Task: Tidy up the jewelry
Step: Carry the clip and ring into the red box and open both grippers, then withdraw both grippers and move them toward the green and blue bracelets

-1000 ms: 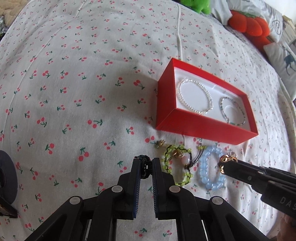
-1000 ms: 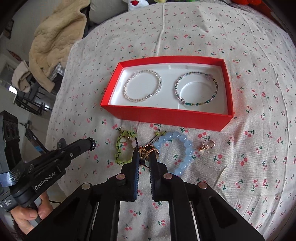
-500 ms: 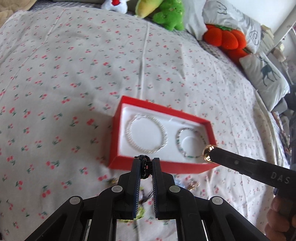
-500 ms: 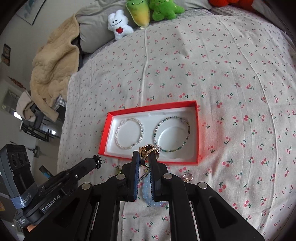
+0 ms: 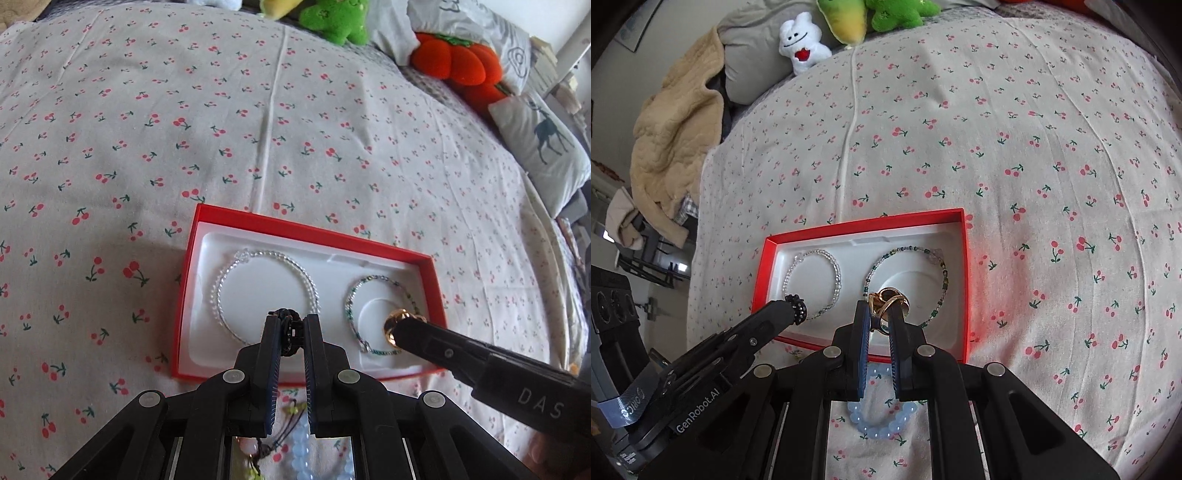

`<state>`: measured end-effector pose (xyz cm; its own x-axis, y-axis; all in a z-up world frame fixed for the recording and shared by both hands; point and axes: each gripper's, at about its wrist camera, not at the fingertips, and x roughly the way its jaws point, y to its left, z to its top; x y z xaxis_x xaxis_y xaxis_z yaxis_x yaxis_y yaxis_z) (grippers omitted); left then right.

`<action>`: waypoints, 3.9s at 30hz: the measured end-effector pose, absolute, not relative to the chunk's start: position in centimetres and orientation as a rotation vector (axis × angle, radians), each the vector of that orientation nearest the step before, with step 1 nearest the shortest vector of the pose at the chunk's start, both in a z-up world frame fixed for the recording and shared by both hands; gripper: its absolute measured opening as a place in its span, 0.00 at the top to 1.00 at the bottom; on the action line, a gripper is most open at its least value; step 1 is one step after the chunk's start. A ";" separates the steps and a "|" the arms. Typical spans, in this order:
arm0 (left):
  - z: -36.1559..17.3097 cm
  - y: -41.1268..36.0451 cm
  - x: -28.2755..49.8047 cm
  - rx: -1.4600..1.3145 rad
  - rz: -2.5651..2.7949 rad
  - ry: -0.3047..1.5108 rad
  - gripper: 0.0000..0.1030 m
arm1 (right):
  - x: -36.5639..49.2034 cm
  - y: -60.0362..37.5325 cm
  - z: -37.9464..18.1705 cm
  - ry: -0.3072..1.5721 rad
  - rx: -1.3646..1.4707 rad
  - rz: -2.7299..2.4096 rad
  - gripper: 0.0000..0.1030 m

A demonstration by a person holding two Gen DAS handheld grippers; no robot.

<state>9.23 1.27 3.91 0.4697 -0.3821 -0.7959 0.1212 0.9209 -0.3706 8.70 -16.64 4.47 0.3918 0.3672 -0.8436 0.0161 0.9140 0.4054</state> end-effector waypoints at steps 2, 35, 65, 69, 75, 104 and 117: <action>3.7 1.3 9.6 -0.278 -0.305 1.043 0.94 | 8.8 -16.6 4.3 1.157 0.369 0.222 0.90; 6.6 5.0 3.2 -0.260 -0.228 1.053 0.15 | 3.1 -16.9 7.0 1.119 0.348 0.208 0.34; 1.9 7.1 -1.6 -0.041 -0.287 0.975 0.09 | -2.8 -13.7 2.5 1.094 0.019 0.249 0.27; 1.2 6.5 -1.3 -0.045 -0.320 0.998 0.09 | -3.1 -13.2 2.0 1.098 -0.008 0.265 0.27; 0.6 5.4 -0.4 -0.075 -0.361 1.015 0.20 | -2.9 -12.7 1.4 1.099 -0.047 0.262 0.27; -1.6 5.9 0.0 -0.079 -0.234 1.109 1.00 | -2.8 -14.0 0.7 1.158 0.008 0.211 0.27; -1.7 7.8 -0.4 -0.174 -0.249 1.134 1.00 | -1.5 -14.4 -0.3 1.211 0.084 0.214 0.27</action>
<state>-0.43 7.77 -1.70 0.4003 -0.2831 -0.8716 0.1074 0.9590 -0.2622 -1.51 -14.37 -0.33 0.3350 0.2089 -0.9188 -0.1191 0.9767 0.1787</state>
